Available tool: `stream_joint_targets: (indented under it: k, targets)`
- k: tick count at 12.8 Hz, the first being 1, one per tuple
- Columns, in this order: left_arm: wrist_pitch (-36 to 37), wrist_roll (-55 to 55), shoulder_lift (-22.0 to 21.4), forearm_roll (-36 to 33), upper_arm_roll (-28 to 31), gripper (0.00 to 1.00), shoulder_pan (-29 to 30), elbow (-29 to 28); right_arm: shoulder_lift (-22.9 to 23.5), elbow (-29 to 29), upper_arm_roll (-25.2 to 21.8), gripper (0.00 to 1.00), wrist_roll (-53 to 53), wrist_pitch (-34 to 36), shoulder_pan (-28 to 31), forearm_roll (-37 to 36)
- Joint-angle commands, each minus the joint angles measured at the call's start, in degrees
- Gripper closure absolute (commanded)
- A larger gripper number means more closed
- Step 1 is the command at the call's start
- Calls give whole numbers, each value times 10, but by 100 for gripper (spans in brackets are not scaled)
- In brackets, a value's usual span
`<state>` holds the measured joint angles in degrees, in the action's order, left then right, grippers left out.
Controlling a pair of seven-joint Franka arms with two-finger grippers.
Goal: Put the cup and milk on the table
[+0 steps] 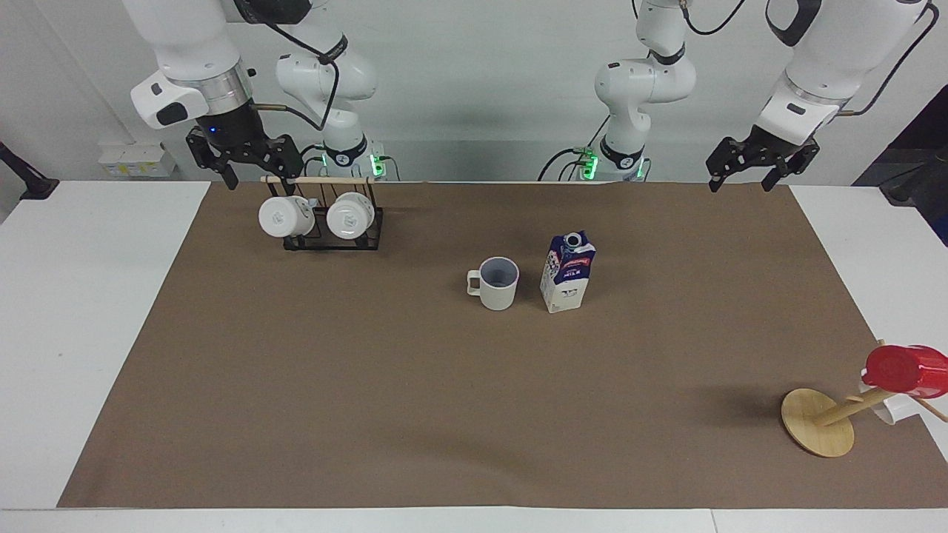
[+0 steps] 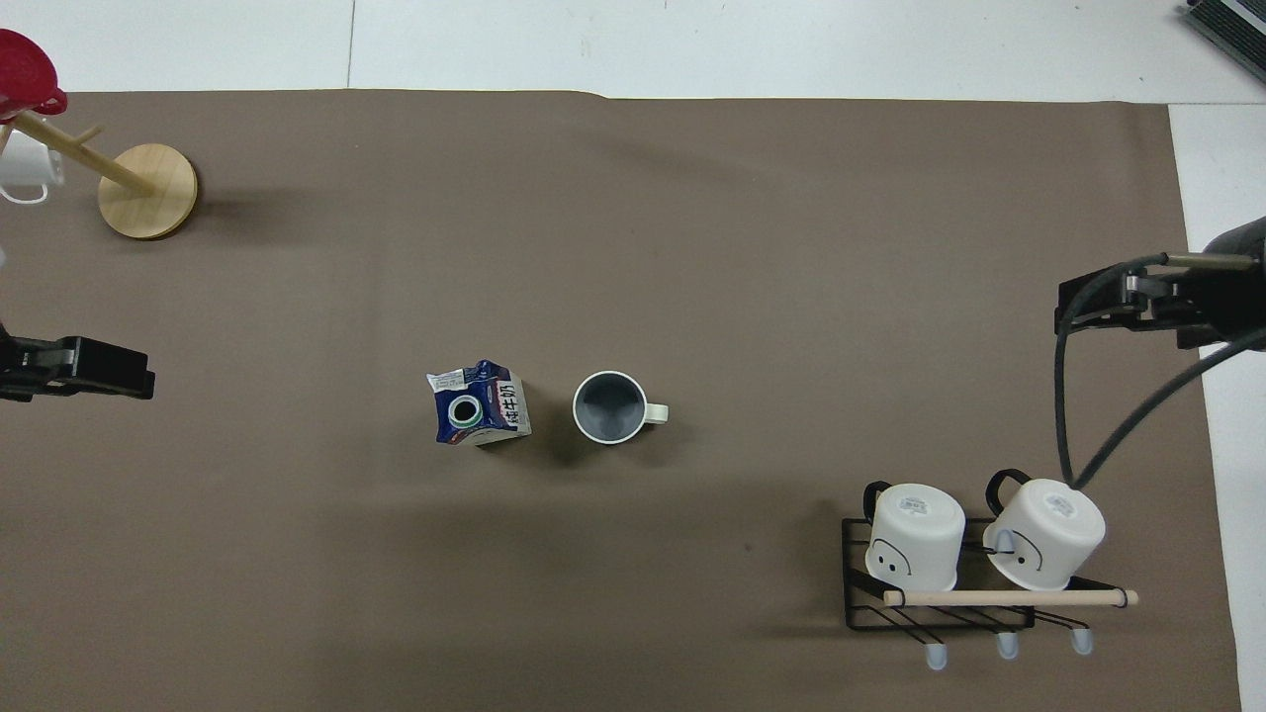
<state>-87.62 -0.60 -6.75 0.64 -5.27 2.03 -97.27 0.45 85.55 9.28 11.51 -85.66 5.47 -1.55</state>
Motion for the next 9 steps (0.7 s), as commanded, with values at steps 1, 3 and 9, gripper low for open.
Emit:
stream_joint_targets:
  k: [1, 3, 9]
  targets:
    - [13, 11, 1, -2, -27, 0, 30, 7, 2, -4, 3, 0, -13, -2, 8, 4]
    - [13, 11, -2, -2, -21, 0, 22, 8, 2, -4, 3, 0, -13, -2, 8, 4]
    - [14, 9, -4, -2, -21, 0, 22, 7, 2, -4, 3, 0, -14, -2, 8, 4]
